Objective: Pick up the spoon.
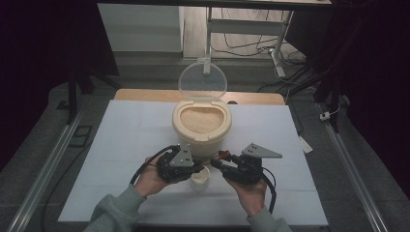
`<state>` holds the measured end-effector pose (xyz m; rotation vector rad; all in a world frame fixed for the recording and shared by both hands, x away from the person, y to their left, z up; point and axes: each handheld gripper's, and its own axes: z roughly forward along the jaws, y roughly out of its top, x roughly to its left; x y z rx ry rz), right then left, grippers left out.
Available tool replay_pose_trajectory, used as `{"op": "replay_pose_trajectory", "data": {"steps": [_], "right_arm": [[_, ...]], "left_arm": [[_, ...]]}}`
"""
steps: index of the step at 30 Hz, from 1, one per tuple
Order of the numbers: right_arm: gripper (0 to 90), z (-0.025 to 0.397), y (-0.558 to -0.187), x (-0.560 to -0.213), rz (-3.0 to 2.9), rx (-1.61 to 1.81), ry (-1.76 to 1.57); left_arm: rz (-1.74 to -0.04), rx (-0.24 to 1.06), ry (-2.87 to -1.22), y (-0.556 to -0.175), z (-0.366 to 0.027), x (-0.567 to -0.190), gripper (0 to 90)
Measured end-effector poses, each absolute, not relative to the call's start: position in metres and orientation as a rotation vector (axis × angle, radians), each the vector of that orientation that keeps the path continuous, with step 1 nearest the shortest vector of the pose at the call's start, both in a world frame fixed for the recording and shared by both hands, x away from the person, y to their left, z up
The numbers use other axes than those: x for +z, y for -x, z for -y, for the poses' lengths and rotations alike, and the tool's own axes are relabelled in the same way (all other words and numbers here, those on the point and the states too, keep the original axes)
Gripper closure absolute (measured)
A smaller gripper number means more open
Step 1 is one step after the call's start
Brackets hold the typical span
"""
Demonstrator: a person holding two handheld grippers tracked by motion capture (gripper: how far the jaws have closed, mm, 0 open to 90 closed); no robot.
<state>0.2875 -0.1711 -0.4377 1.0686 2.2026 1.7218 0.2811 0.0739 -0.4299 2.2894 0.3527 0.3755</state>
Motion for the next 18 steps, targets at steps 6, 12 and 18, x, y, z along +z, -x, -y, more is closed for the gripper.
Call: {"op": "replay_pose_trajectory", "data": {"steps": [6,12,18], "right_arm": [[64.7,0.1719,-0.2868,-0.4348,-2.152,1.793,-1.081],[73.6,0.1721,-0.2851,-0.4324,-2.144,1.88,-1.045],[82.3,0.17,-0.2794,-0.4284,-2.119,1.967,-0.951]], "left_arm": [[-0.35,0.396,-2.285,-0.2785,-0.0725,-0.4287,79.3],[-0.344,0.419,-2.287,-0.2771,-0.0725,-0.428,79.5],[-0.336,0.447,-2.275,-0.2752,-0.0726,-0.4263,79.4]]}}
